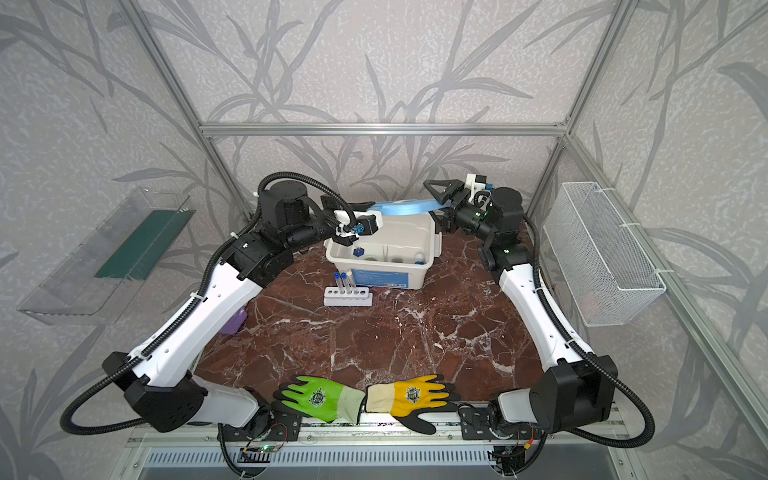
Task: Organize the chemistry lab equipment
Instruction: 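Lower the blue lid flat over the bin with both grippers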
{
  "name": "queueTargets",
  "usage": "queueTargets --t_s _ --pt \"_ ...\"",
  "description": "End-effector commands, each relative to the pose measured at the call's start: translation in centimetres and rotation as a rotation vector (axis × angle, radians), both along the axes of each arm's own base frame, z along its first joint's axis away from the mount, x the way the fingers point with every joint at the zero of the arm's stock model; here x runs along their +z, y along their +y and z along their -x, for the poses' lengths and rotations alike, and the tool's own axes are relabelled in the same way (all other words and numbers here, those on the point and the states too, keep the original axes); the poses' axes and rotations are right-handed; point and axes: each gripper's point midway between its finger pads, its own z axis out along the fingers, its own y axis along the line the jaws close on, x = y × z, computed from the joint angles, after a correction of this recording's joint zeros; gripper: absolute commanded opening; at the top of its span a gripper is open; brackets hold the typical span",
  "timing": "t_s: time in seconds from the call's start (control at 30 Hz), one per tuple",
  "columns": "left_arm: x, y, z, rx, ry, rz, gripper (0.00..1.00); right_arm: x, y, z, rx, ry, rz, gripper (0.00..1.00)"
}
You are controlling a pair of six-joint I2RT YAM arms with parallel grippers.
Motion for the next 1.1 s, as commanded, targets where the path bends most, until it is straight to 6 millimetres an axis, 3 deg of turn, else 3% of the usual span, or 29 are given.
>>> queueTargets --t_s 0.0,0.37,0.57,1.07 --pt "2.6 -0.2 2.1 -0.073 -0.112 0.017 0.0 0.4 0.0 -0.4 -0.015 -0.034 -0.013 0.76" --pt "1.9 0.0 2.8 -0.075 -0.148 -0.012 0.0 -0.3 0.0 -1.2 -0.029 -0.021 -0.036 0.38" --pt "1.2 -0.4 3.0 -0.09 -0.157 -0.016 0.19 -0.4 0.1 -1.2 -0.03 -0.021 -0.052 0.27" --pt "-0.2 -1.4 4.4 -0.098 -0.072 0.125 0.58 2.7 -1.1 -2.4 -0.128 -0.118 -0.138 0.17"
